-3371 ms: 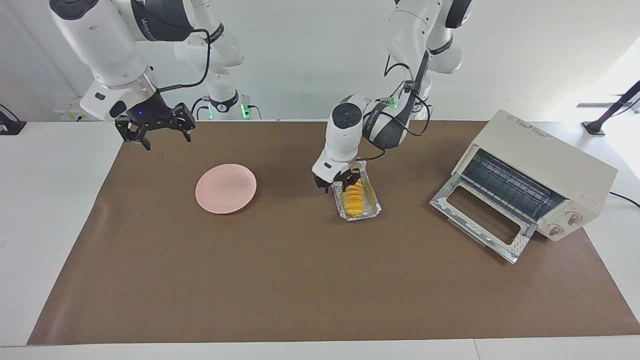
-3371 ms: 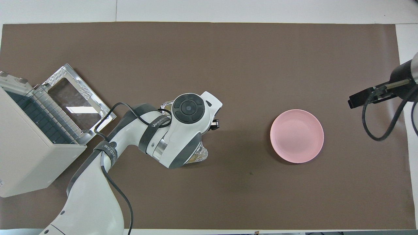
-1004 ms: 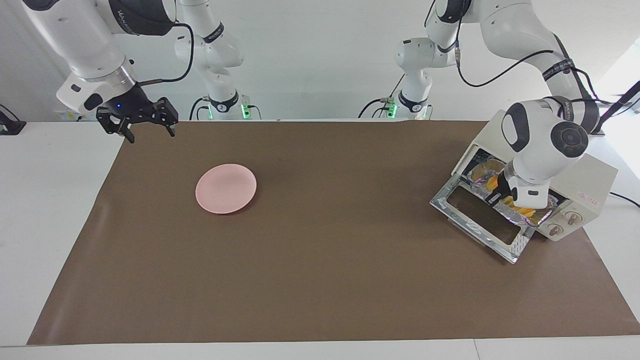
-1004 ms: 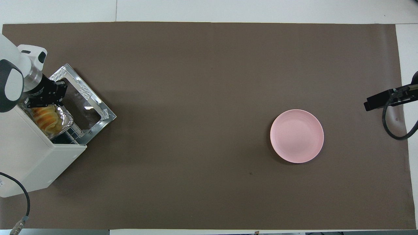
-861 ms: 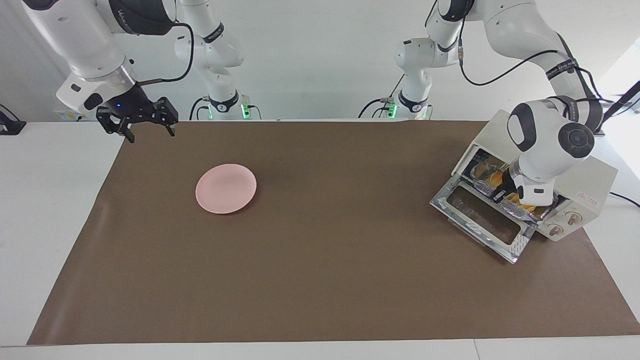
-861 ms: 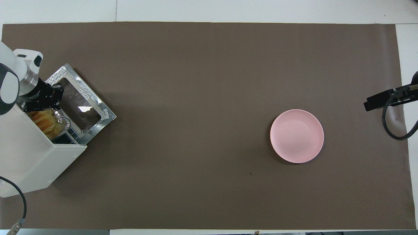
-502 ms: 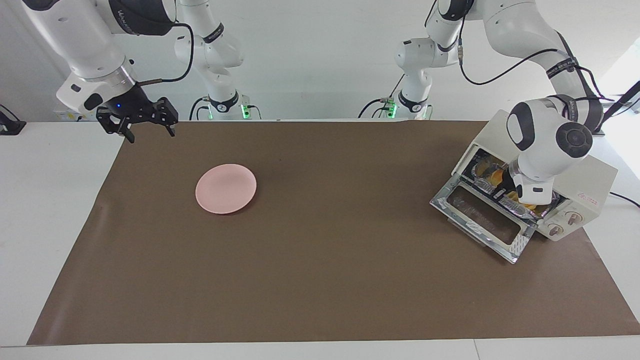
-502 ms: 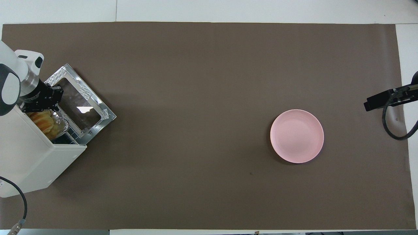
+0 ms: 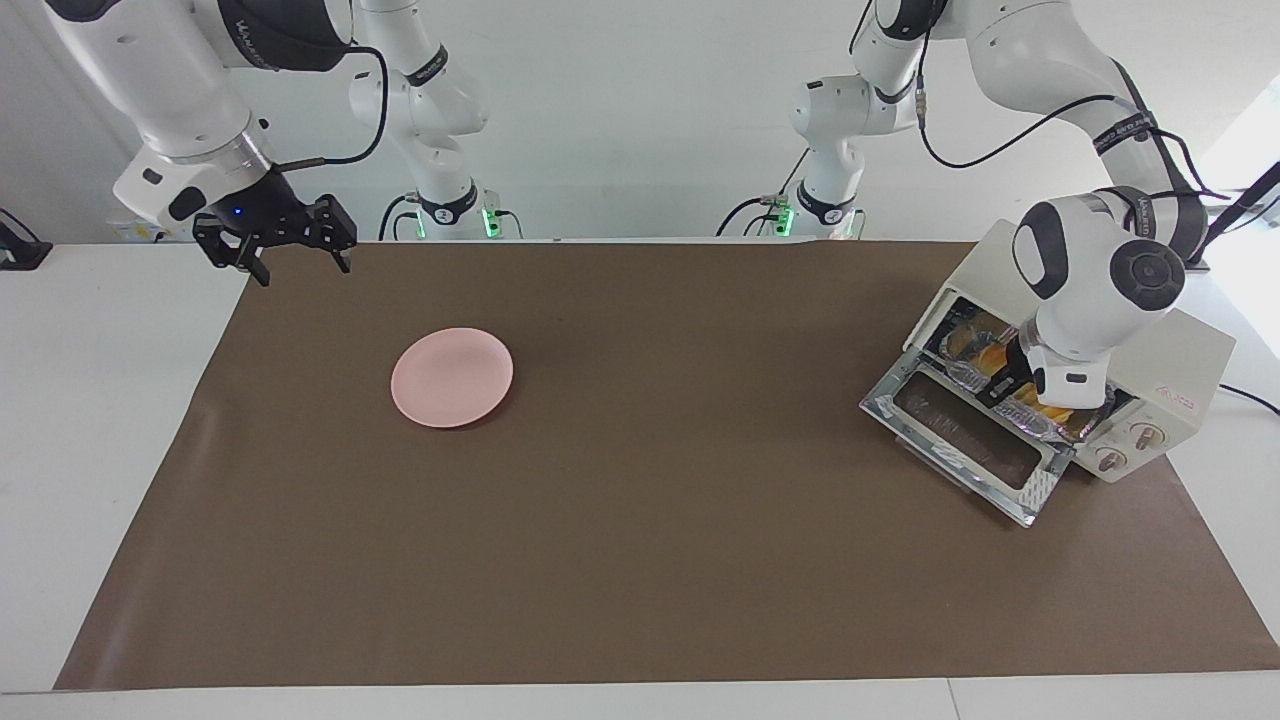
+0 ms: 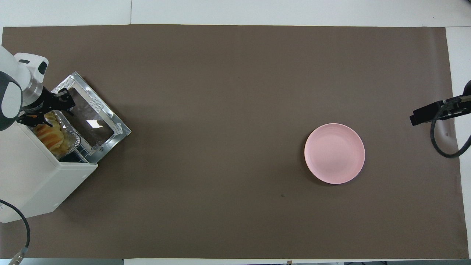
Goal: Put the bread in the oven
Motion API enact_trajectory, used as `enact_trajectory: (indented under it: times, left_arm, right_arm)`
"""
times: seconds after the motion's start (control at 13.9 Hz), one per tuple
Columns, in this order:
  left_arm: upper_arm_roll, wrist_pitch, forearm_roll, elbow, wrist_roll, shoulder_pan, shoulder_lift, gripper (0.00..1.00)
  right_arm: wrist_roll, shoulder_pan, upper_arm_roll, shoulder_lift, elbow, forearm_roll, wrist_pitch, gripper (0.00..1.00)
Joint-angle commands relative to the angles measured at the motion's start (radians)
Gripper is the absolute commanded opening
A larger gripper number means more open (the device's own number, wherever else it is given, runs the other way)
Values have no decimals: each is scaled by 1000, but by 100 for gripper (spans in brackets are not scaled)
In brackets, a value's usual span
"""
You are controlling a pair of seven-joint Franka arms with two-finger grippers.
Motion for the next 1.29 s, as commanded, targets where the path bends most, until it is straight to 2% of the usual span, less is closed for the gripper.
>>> enact_trajectory:
  times: [0.0,0.22,0.36,0.57,0.79,1.08,1.22]
  left_arm:
    - [4,61,28,-28,19,1,-28,100]
    - [-5,47,28,49,17,-9,-44,100]
    - [-7,-57,25,58,65,-45,-130,100]
    - [-13,-241,-4,57,310,-69,-241,100]
    - [-15,-361,-22,56,396,-114,-323,100]
    - [-70,-378,-122,39,465,-47,-365,100]
    - [-74,-306,-141,28,485,-36,-362,100]
  right_arm:
    - [2,-17,11,-24,-25,2,-4,100]
    - [2,-17,11,-23,-23,2,-4,100]
    - [2,-17,12,-23,-23,2,-4,100]
    - [2,-17,12,-24,-23,2,-4,100]
    - [2,-17,11,-23,-23,2,-4,100]
    - [2,-17,11,-23,-23,2,-4,100]
    - [2,-17,11,-23,-23,2,-4,100]
